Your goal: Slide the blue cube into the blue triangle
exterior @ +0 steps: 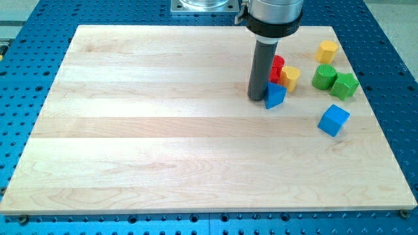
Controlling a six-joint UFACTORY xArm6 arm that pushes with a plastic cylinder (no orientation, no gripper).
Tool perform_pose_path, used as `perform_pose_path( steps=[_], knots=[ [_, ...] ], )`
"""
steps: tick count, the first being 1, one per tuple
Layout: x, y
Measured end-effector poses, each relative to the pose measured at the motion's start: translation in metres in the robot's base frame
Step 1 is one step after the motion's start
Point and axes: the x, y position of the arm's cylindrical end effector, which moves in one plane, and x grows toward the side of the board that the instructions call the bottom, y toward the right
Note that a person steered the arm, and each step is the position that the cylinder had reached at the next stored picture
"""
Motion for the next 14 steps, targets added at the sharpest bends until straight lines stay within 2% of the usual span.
perform_pose_path(
  steps=[3, 4, 5, 10, 11, 12, 13, 14],
  knots=[
    [-0.008, -0.025],
    [0.008, -0.030],
    [0.030, -0.028],
    [0.030, 0.006],
    [0.043, 0.006],
    [0.100, 0.006],
    [0.159, 0.032],
    [0.162, 0.097]
  ],
)
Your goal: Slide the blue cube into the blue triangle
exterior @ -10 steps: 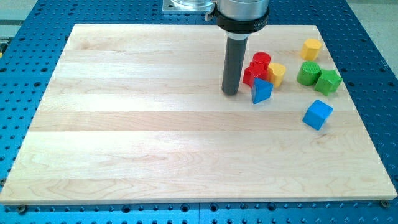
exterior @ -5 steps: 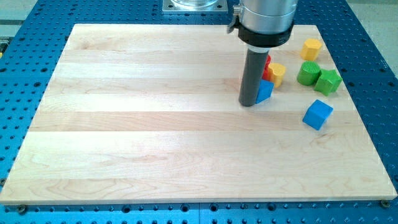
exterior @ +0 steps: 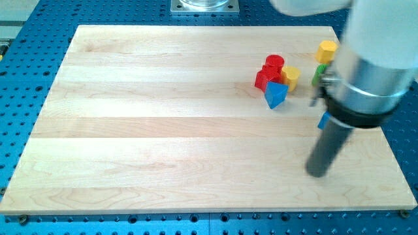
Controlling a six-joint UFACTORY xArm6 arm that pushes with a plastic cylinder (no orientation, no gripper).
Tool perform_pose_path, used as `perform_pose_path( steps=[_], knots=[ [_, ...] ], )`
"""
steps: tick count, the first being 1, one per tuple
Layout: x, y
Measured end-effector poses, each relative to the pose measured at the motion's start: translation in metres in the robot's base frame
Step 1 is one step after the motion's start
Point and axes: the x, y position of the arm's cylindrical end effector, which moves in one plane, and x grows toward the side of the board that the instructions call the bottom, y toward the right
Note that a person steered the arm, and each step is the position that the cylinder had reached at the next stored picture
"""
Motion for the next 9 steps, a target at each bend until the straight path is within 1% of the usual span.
perform_pose_path(
  steps=[1, 2, 3, 4, 5, 6, 8, 9],
  knots=[
    [-0.032, 0.028],
    [-0.078, 0.031],
    [-0.078, 0.031],
    [-0.069, 0.040],
    [-0.071, 0.090],
    [-0.081, 0.088],
    [-0.123, 0.027],
    [-0.125, 0.027]
  ],
)
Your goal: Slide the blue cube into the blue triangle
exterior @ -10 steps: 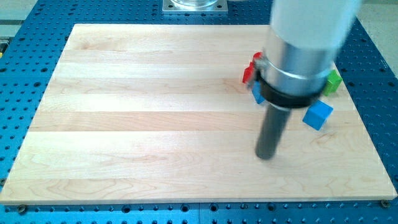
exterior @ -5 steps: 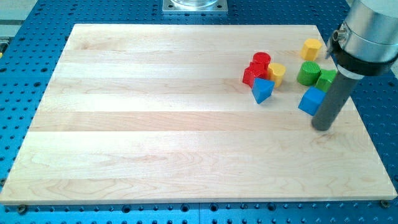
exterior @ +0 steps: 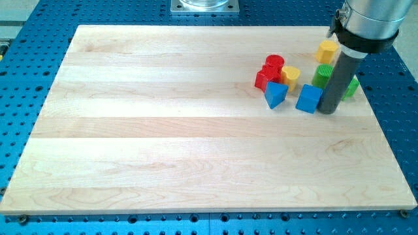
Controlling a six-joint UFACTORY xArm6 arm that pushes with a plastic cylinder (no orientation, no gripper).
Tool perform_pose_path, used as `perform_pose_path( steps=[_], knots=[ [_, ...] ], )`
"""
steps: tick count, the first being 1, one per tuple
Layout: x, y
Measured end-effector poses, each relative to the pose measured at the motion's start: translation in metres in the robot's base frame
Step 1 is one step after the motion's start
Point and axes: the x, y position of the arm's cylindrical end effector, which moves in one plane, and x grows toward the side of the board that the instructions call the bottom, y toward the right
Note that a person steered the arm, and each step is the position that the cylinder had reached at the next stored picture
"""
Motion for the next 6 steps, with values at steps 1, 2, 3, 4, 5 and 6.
perform_pose_path(
  steps=[1, 2, 3, 4, 5, 6],
  knots=[
    [0.000, 0.018],
    [0.000, 0.021],
    [-0.006, 0.014],
    [-0.006, -0.024],
    [-0.006, -0.037],
    [-0.006, -0.037]
  ],
)
